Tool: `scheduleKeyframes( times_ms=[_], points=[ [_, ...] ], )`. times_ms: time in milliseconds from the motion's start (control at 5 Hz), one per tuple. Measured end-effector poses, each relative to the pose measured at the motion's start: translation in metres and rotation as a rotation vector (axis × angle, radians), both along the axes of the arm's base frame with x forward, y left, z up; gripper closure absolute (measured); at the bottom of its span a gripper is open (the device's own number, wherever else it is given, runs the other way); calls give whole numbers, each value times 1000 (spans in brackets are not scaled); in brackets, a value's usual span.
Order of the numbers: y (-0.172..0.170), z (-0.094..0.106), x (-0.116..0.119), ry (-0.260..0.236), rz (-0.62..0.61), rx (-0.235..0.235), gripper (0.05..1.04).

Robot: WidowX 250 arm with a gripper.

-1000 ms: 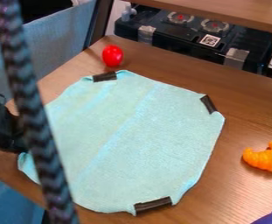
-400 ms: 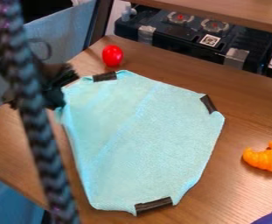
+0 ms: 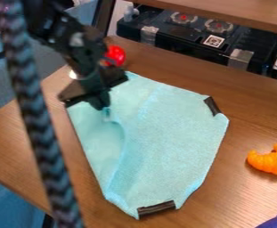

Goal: Fold the cloth from bottom left to top right

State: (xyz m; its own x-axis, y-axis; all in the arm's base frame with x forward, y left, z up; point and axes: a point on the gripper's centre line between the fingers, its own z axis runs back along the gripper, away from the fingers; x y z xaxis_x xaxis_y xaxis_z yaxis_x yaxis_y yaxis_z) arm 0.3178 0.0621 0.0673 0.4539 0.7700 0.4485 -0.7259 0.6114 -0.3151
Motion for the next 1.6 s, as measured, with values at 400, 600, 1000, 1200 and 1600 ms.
scheduleKeyframes(
  times_ms=[400,600,1000,1200,1600],
  points=[
    [-45,0,49,-27,21,19,1028],
    [-67,5,69,-46,22,13,1028],
    [-103,1,102,-56,9,5,1028],
    [-114,-8,114,-51,19,14,1028],
    [-126,-22,128,-40,29,26,859]
  ],
)
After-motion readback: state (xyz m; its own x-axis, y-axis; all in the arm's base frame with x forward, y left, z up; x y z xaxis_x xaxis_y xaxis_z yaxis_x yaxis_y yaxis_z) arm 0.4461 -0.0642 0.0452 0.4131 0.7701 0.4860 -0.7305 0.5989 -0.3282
